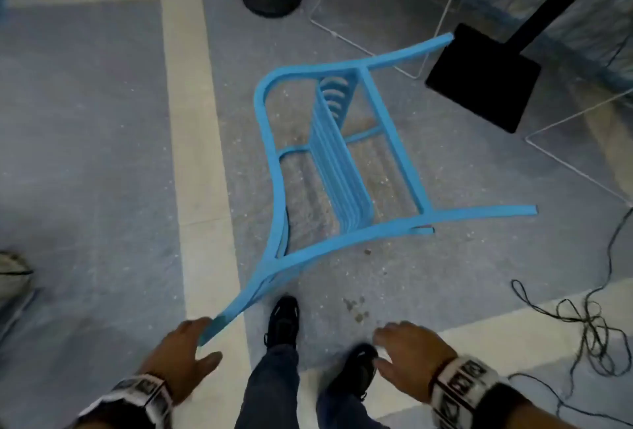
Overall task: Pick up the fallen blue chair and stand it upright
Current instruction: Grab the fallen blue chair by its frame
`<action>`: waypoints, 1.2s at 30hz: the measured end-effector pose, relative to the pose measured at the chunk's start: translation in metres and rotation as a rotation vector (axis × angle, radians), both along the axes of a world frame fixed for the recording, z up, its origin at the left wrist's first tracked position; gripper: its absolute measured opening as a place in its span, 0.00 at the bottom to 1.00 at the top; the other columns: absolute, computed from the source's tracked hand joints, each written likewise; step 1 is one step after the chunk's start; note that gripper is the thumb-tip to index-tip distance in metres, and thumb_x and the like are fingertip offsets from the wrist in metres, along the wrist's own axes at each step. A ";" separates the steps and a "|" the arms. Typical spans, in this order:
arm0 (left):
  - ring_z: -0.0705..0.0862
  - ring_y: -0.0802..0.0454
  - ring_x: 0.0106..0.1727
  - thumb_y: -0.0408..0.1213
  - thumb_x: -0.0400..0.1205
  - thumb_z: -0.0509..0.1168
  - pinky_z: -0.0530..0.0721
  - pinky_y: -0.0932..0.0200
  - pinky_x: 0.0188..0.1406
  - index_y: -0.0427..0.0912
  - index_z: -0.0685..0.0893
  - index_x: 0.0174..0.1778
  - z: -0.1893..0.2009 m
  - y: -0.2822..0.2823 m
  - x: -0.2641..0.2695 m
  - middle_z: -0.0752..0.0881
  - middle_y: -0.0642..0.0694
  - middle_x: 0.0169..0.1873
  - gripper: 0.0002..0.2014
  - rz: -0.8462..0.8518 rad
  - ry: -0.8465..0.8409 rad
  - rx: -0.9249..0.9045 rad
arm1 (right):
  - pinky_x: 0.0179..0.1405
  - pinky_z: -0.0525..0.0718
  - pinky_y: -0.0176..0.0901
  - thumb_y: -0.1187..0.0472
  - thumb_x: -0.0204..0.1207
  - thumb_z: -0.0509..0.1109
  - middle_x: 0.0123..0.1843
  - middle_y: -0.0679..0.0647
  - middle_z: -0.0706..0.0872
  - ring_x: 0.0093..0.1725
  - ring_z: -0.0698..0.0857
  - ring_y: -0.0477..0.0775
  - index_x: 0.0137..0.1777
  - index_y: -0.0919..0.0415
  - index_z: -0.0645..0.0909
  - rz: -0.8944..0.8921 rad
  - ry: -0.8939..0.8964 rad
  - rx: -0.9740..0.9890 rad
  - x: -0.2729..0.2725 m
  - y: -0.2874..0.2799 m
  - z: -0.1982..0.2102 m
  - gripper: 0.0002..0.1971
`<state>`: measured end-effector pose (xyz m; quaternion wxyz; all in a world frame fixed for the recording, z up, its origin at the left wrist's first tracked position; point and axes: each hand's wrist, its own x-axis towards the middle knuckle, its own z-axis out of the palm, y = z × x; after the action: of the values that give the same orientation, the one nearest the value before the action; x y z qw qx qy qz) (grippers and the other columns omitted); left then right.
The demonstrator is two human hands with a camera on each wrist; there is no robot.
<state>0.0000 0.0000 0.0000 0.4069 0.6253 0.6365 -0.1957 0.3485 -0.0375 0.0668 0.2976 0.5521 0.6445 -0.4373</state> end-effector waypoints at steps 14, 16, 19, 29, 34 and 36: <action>0.77 0.50 0.30 0.47 0.75 0.69 0.71 0.58 0.31 0.51 0.77 0.40 -0.084 0.024 0.018 0.77 0.54 0.26 0.08 0.123 -0.036 0.022 | 0.70 0.68 0.64 0.61 0.75 0.64 0.62 0.62 0.78 0.62 0.75 0.66 0.66 0.64 0.70 0.228 0.026 0.491 -0.093 0.117 -0.129 0.20; 0.76 0.50 0.27 0.48 0.74 0.69 0.71 0.58 0.28 0.53 0.73 0.32 -0.092 0.022 0.014 0.76 0.54 0.22 0.11 0.151 -0.038 0.038 | 0.66 0.70 0.59 0.59 0.76 0.63 0.61 0.61 0.79 0.61 0.77 0.65 0.64 0.62 0.71 0.251 0.033 0.461 -0.097 0.127 -0.138 0.17; 0.76 0.54 0.23 0.48 0.74 0.69 0.72 0.58 0.26 0.55 0.72 0.27 -0.097 0.020 0.009 0.76 0.53 0.20 0.13 0.182 -0.070 0.042 | 0.57 0.78 0.54 0.53 0.75 0.68 0.56 0.59 0.86 0.56 0.84 0.64 0.58 0.58 0.78 0.249 0.021 0.376 -0.107 0.144 -0.146 0.15; 0.79 0.54 0.26 0.47 0.75 0.66 0.77 0.60 0.27 0.54 0.73 0.30 -0.057 0.041 0.018 0.79 0.52 0.22 0.10 0.092 -0.089 0.089 | 0.50 0.82 0.52 0.43 0.72 0.66 0.51 0.56 0.89 0.51 0.86 0.64 0.52 0.51 0.83 0.160 -0.003 0.434 -0.101 0.164 -0.117 0.15; 0.82 0.51 0.30 0.47 0.74 0.65 0.78 0.59 0.28 0.54 0.74 0.34 0.020 0.082 0.040 0.79 0.51 0.26 0.07 -0.102 -0.052 0.197 | 0.52 0.83 0.52 0.43 0.73 0.65 0.52 0.56 0.89 0.52 0.86 0.64 0.51 0.51 0.83 0.011 -0.030 0.478 -0.076 0.179 -0.059 0.15; 0.84 0.47 0.35 0.48 0.73 0.65 0.77 0.57 0.31 0.52 0.75 0.34 0.059 0.106 0.049 0.80 0.49 0.30 0.07 -0.200 -0.002 0.247 | 0.53 0.82 0.52 0.43 0.72 0.67 0.53 0.56 0.89 0.54 0.86 0.64 0.51 0.51 0.83 -0.082 -0.037 0.519 -0.068 0.185 -0.034 0.15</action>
<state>0.0493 0.1059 0.0587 0.3060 0.7310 0.5899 -0.1550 0.2804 0.1475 0.0329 0.1400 0.6435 0.7066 -0.2589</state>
